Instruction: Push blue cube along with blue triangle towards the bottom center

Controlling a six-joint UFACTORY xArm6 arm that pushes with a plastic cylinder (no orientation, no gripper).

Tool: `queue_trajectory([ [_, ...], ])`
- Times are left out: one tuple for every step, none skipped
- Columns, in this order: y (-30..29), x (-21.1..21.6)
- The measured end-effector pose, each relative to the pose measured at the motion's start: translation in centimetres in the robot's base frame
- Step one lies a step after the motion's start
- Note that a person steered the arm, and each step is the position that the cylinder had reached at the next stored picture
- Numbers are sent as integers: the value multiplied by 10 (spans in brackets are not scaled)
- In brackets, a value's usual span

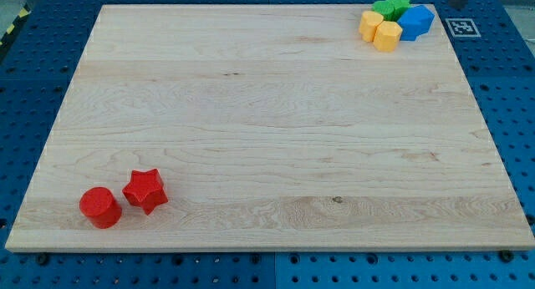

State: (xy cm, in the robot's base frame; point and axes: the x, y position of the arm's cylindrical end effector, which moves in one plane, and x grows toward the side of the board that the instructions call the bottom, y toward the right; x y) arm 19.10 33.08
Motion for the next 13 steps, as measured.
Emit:
queue_trajectory([
  [-36,1],
  [-54,9],
  [-54,21],
  [-68,23],
  [-87,28],
  [-89,50],
  [-83,68],
  [-78,80],
  [-75,96],
  [-73,118],
  [-76,128],
  [-94,135],
  [-112,135],
])
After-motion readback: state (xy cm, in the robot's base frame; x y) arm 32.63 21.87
